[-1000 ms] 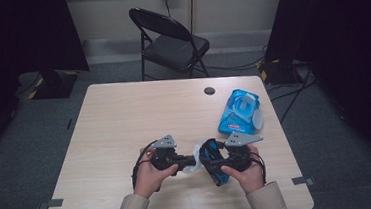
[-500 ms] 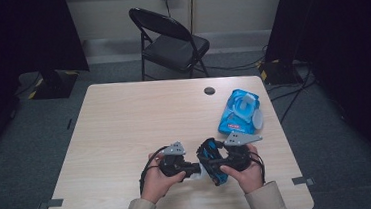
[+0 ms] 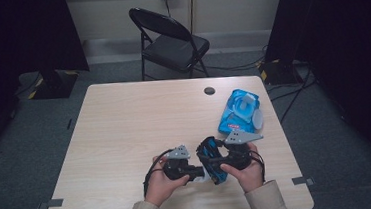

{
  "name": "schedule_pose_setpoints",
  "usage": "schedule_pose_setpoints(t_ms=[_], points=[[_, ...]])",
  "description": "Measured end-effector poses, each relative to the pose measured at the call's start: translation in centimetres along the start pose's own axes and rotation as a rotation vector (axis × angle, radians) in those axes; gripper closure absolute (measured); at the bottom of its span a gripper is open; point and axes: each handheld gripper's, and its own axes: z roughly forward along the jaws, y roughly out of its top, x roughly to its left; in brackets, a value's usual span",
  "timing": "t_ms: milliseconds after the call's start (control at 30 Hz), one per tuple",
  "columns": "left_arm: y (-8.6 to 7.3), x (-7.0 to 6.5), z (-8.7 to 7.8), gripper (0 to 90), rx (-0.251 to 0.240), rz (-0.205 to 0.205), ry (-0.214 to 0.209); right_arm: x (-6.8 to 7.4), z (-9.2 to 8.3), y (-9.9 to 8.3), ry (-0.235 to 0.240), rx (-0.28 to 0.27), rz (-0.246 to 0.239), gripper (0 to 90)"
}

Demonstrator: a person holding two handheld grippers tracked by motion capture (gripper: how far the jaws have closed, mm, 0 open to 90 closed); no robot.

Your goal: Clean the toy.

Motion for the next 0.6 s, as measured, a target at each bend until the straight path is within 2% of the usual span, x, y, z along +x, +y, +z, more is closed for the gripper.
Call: schedule_pose_setpoints(t_ms=[367,600], points=[[-0.2,-0.4,0.9,86.7,0.006,0.002,-0.011,-0.2,-0.2,0.2,-0.004,-0.012,0.014,25.8],[-0.6,-0.9,1.4,86.5,0.045,0.016,-0.027,-0.2,-0.3,0.6,-0.008,-0.017,0.021,25.8]])
